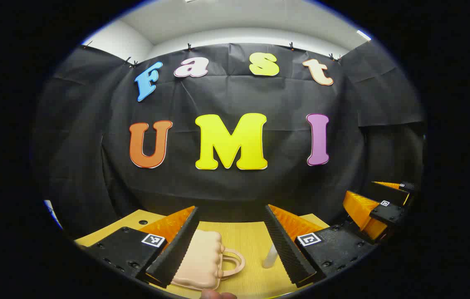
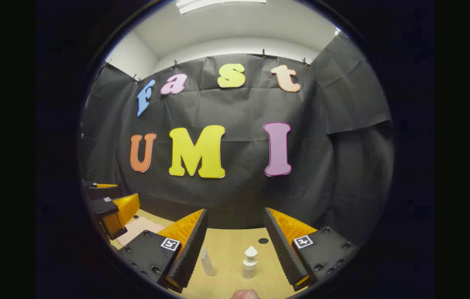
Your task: First open the suitcase, pack the skin care products into it, and then close the suitcase.
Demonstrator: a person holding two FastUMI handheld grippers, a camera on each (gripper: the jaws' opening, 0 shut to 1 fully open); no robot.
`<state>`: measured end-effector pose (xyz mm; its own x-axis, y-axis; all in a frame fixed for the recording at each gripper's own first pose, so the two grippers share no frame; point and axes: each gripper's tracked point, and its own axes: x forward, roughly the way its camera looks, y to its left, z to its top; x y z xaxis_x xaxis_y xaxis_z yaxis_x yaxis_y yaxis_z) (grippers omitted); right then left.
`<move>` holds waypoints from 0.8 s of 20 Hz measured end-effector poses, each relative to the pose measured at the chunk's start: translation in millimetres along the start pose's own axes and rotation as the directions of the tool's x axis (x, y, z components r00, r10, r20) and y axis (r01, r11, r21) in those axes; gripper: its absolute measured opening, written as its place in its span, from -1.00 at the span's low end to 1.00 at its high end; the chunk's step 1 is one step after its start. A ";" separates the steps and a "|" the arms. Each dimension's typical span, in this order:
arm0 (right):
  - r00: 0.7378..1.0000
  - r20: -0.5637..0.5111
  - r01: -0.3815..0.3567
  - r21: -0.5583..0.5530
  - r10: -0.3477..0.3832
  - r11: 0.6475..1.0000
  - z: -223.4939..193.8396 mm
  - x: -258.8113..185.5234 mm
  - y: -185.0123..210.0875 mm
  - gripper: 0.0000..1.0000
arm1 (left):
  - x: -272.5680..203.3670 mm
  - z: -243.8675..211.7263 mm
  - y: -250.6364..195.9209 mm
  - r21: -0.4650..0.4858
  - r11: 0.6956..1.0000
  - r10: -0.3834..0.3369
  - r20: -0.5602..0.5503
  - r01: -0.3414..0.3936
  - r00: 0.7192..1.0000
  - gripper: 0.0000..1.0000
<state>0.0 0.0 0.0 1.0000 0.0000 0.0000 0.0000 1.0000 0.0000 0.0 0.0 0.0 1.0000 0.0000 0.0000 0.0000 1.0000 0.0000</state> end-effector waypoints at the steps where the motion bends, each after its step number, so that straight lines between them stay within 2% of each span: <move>1: 1.000 0.002 0.007 0.005 -0.007 1.000 0.0 1.0 -0.7 0.60 | 3.3 0.0 -1.4 -0.001 1.000 -0.004 0.003 0.004 1.000 0.99; 3: 1.000 0.003 0.018 0.007 -0.018 1.000 0.5 0.9 -0.1 0.55 | 6.4 2.1 -3.1 -0.004 1.000 -0.013 0.014 0.013 1.000 0.99; 6: 1.000 -0.003 0.027 0.004 -0.027 1.000 -0.9 0.8 -0.2 0.60 | 9.3 2.1 -2.4 0.011 1.000 -0.021 0.018 0.021 1.000 0.99; 7: 1.000 -0.006 0.030 0.005 -0.030 1.000 -1.2 0.9 0.4 0.55 | 9.4 1.1 -1.5 0.011 1.000 -0.022 0.016 0.022 1.000 0.98; 8: 0.999 -0.012 0.033 0.005 -0.033 0.999 -2.8 1.4 0.5 0.60 | 10.9 -2.5 -2.8 0.006 1.000 -0.027 0.006 0.027 1.000 0.99; 11: 0.999 -0.016 0.030 -0.002 -0.030 1.000 -2.6 0.7 1.6 0.55 | 7.4 -11.5 -3.3 0.000 0.999 -0.032 -0.019 0.032 0.999 0.99; 13: 0.999 -0.019 0.026 -0.010 -0.026 1.000 -3.0 0.4 0.6 0.60 | 8.0 -15.2 -3.4 0.006 0.999 -0.040 -0.030 0.041 0.999 0.99; 14: 0.999 -0.021 0.024 -0.012 -0.024 1.000 -3.7 0.6 -0.1 0.55 | 7.9 -17.9 -5.9 0.007 0.999 -0.051 -0.040 0.052 0.998 0.99; 16: 0.999 -0.031 0.017 -0.021 -0.017 1.000 -6.6 -0.2 -2.3 0.60 | 5.6 -21.2 -7.7 0.006 0.998 -0.064 -0.057 0.064 0.996 0.99</move>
<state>-0.2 -2.3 -6.6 0.9994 -0.0174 -0.0307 0.0168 0.9996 -0.0215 5.6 -7.7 -21.2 0.9964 -0.0636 -0.0566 0.0640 0.9979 0.0055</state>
